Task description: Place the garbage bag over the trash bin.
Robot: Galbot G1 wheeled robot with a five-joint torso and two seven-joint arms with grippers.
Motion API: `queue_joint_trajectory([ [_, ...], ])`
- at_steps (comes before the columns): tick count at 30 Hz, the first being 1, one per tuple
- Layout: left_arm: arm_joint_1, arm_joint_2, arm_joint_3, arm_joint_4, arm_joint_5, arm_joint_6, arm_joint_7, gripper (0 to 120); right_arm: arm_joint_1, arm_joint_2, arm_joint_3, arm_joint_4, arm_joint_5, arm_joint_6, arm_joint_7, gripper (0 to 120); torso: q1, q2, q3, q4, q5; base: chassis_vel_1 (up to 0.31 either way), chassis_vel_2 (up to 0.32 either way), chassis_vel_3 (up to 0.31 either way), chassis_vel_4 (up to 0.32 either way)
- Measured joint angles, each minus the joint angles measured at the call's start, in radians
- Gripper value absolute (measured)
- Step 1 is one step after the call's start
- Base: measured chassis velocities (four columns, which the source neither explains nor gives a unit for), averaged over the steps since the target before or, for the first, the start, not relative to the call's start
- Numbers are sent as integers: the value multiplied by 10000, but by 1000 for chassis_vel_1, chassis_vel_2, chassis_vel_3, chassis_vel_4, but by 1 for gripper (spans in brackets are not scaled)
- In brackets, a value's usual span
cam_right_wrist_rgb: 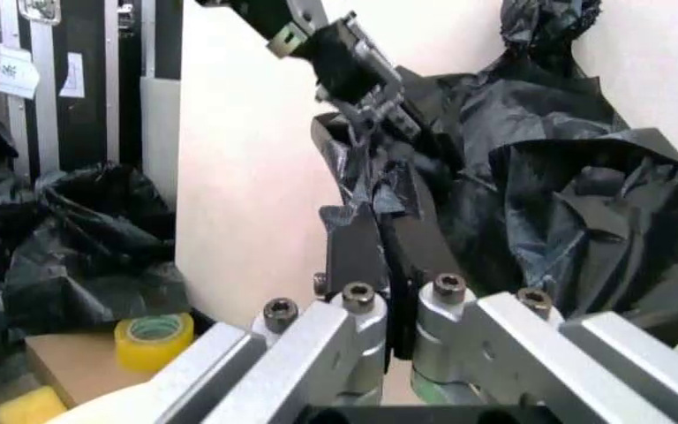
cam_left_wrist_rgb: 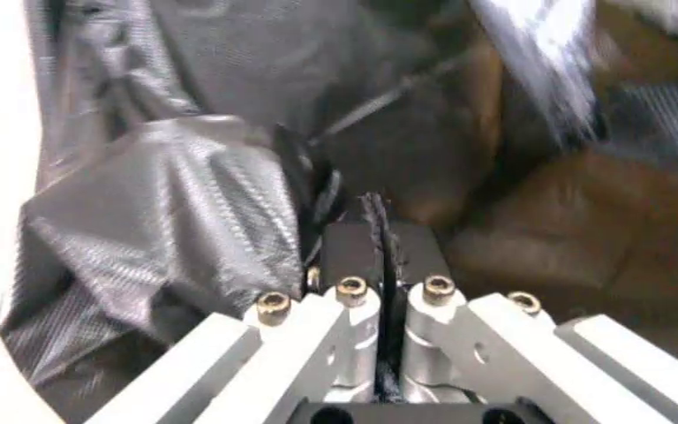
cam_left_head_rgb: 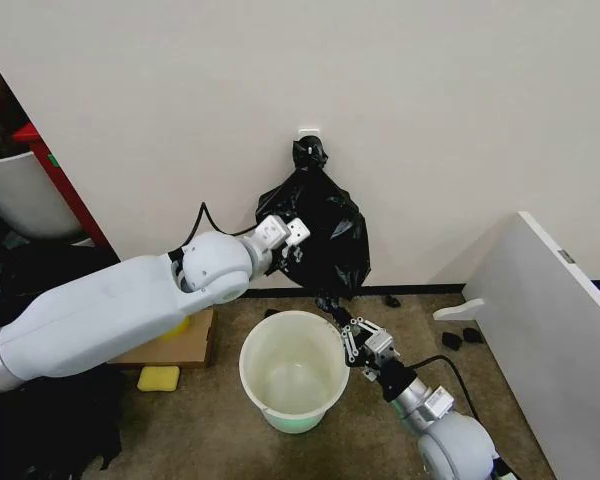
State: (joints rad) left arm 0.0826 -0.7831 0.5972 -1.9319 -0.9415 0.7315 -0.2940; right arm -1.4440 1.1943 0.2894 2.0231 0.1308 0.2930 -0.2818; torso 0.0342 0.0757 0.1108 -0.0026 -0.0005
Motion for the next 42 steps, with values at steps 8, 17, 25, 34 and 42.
queue_joint_trajectory([
  [8,1599,116,-1178,-397,-288,-3245,-559,0,-194,-36,-142,305,72,-234,105,1,-1,0,0,1,-4,0,0,0,0],
  [17,3175,244,-1822,-855,-368,-5954,-870,0,-668,-357,-12,1066,-362,-646,986,32,-1,0,0,2,1,0,0,0,0],
  [25,4061,360,-2330,-1013,-240,-6521,-778,0,-1308,-877,449,2019,-1108,-1784,1937,59,-1,2,0,2,-1,0,0,0,0],
  [34,4401,467,-2618,-1176,-155,-6907,-717,0,-710,-872,313,3184,1143,-4634,4042,94,0,2,0,1,0,0,0,0,0],
  [42,4616,563,-2649,-1193,87,-6990,-585,0,133,-1126,426,3445,4225,-5013,3598,100,0,3,0,0,-1,0,0,0,0],
])
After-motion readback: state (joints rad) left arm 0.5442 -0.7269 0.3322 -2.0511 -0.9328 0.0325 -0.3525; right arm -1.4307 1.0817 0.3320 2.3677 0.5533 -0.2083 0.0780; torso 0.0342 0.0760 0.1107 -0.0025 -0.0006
